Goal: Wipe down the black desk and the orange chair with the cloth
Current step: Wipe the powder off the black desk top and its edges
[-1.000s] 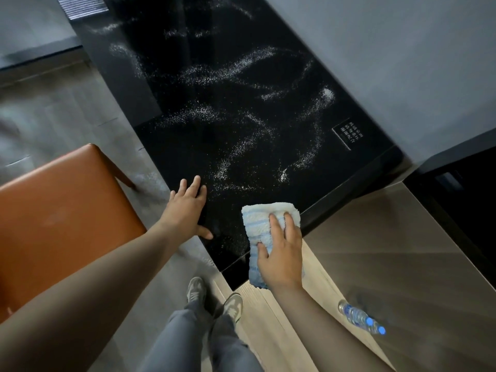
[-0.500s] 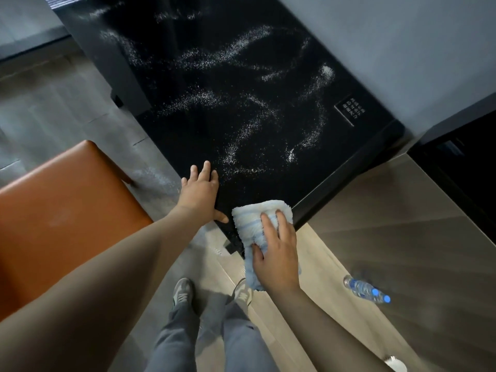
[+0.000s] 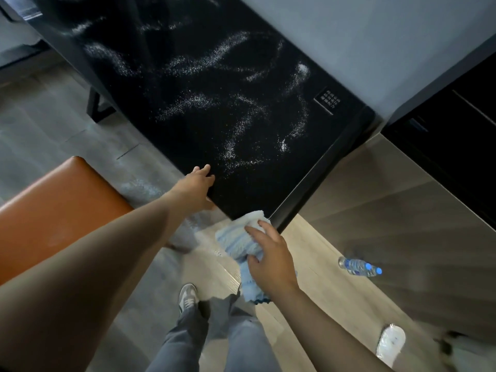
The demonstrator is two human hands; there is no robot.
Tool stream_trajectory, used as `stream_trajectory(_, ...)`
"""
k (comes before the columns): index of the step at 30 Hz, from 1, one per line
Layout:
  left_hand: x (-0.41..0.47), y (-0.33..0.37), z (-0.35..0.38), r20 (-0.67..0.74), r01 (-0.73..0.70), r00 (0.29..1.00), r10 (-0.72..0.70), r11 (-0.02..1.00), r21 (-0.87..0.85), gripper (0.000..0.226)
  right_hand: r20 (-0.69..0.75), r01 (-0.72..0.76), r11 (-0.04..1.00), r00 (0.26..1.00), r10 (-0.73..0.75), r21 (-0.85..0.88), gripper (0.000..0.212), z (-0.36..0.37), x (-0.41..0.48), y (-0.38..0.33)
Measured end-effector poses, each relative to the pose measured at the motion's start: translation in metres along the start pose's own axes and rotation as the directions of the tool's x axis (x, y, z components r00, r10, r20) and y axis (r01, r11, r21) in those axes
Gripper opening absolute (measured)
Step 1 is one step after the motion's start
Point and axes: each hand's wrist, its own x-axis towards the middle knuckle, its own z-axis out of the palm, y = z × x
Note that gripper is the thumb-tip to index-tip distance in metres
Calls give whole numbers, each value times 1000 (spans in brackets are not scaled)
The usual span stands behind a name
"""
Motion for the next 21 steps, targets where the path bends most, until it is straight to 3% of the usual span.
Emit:
stream_trajectory(9,-38,-7,-15,-118,-87,990,73,989,-121,70,-336,-62,982,934,119,176,52,-51,23,-19)
stream_trajectory(21,1,19,-57,-109,-106,990,94,988,-109,75,-454,-97,966,868,200,240,51,-132,108,-7)
